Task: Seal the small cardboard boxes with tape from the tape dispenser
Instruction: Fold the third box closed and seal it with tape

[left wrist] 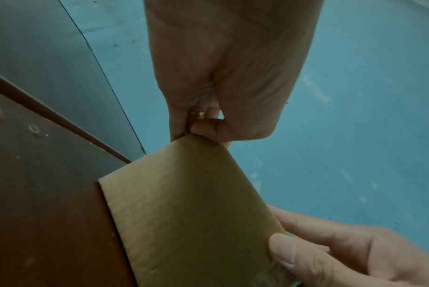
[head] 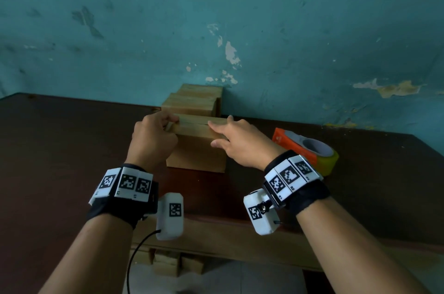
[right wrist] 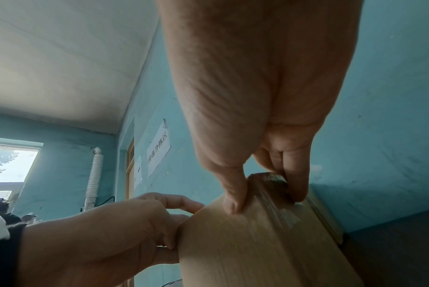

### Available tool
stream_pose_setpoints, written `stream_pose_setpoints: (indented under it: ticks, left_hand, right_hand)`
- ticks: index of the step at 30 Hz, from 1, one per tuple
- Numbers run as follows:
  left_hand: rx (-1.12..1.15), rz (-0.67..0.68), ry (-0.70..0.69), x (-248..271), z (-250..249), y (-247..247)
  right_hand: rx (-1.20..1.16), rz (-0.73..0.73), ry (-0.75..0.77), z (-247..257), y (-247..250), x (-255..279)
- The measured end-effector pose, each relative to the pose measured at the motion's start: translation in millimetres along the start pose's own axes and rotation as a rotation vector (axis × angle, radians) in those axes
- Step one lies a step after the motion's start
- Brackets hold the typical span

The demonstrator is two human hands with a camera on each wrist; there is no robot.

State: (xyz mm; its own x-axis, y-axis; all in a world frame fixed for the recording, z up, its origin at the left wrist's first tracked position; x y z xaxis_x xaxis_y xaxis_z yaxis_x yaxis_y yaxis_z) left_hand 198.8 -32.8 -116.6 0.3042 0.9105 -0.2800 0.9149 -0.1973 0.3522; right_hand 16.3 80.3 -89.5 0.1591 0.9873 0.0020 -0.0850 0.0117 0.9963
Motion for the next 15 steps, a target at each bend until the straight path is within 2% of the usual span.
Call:
stream_pose_setpoints:
  ticks: [15]
  left_hand:
    - [0.02, -0.094, 0.088, -9, 9, 23]
  right_hand:
    - [0.002, -0.038, 0.009, 44, -6, -27]
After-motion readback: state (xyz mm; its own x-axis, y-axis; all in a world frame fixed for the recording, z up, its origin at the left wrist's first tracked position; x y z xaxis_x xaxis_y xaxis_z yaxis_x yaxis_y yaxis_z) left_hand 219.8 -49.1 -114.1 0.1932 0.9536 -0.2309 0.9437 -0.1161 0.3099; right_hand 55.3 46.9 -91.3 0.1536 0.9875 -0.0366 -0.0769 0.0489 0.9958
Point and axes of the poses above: each hand's wrist, its own x-axis away from the middle knuckle, its own y-axis out of the back of the hand, z = x × y, the point moved 1 cm from there along -x, towards the middle knuckle, and after that the axes turned 13 degrees about x, right-handed, at the moved point
